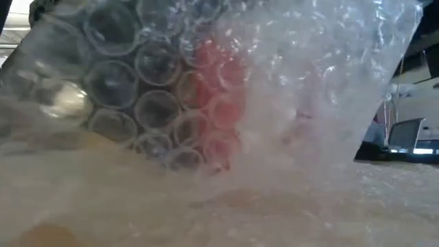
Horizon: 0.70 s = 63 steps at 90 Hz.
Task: Wrap mug
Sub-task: Wrap the red mug with the bubble wrap
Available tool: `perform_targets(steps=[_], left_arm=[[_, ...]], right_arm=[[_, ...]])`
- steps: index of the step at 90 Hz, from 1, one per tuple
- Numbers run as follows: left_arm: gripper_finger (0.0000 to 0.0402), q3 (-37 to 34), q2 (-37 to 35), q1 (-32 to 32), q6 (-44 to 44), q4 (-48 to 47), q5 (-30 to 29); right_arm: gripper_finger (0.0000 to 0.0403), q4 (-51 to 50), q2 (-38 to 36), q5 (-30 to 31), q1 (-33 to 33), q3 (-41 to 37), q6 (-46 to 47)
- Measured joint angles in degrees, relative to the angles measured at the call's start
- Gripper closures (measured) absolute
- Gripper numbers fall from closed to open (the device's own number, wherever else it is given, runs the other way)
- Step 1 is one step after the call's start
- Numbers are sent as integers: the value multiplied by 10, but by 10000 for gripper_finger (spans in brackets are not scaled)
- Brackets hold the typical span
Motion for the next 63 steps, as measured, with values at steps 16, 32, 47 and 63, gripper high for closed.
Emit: perform_targets(steps=[16, 32, 47, 63], left_arm=[[280, 0, 0, 0, 0, 0, -1], [280, 0, 0, 0, 0, 1, -3], [280, 0, 0, 0, 0, 2, -3], [280, 0, 0, 0, 0, 2, -3]], right_arm=[[403, 0, -4, 10, 1, -1, 2], [403, -17, -15, 41, 1, 7, 10], [403, -40, -17, 52, 1, 29, 7], [403, -71, -17, 71, 1, 53, -2]])
